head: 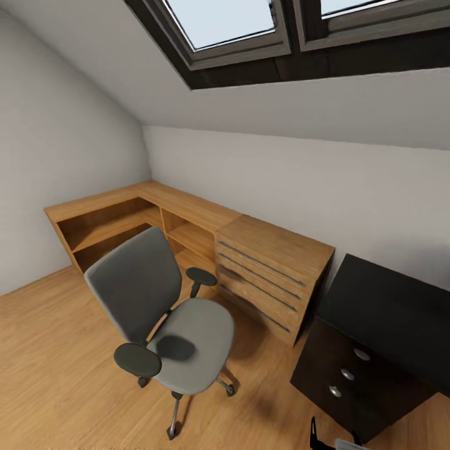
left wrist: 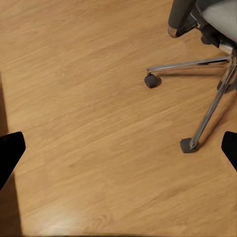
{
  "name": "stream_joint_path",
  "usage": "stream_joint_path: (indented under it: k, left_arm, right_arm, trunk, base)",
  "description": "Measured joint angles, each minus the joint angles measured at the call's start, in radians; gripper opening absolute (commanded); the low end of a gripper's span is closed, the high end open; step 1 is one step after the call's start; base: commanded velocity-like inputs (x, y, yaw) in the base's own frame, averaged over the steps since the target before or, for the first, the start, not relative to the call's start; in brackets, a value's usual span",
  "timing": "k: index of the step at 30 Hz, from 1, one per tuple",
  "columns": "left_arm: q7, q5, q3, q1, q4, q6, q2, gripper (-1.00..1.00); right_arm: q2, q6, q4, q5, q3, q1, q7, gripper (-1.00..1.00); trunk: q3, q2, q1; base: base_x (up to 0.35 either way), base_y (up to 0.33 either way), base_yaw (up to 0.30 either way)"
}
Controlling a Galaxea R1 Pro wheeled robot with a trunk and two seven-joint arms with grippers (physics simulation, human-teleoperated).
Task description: In the bedroom, organize the workspace by keeping the computer under the desk, ensuring the monitor is on the desk, placing the keyboard on the desk next to the monitor, placing the mouse on the desk next to the keyboard, moving the folder from the swivel chair onto the desk next to the mouse, stacking the notebook on top of the folder with the pen on top of the notebook, and positioning the swivel chair next to the desk.
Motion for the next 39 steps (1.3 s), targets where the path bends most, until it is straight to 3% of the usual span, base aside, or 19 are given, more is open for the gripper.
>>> stream_joint_path:
  k: [16,22,31,39]
  left_arm:
    - [-0.002,0.0,-0.004,0.0,0.001,0.005,-0.002,1.0]
    - [-0.002,0.001,0.003,0.0,0.002,0.065,0.0,1.0]
    - [-0.001,0.0,0.0,0.0,0.002,0.089,-0.001,1.0]
    - [0.001,-0.001,0.0,0.0,-0.001,0.088,-0.038,1.0]
  right_arm:
    - [0.0,0.0,-0.003,0.0,0.001,0.0,0.0,1.0]
    - [0.0,0.0,-0.001,0.003,0.004,0.0,0.001,1.0]
    - [0.006,0.0,0.001,0.019,0.012,0.0,0.002,1.0]
    - [0.009,0.0,0.001,0.08,0.014,0.0,0.006,1.0]
  trunk:
    - [0.004,0.0,0.0]
    - [0.014,0.0,0.0]
    - [0.028,0.0,0.0]
    - [0.038,0.0,0.0]
  base:
    - [0.0,0.0,0.121]
    - [0.0,0.0,0.005]
    - [0.0,0.0,0.0]
    - [0.0,0.0,-0.005]
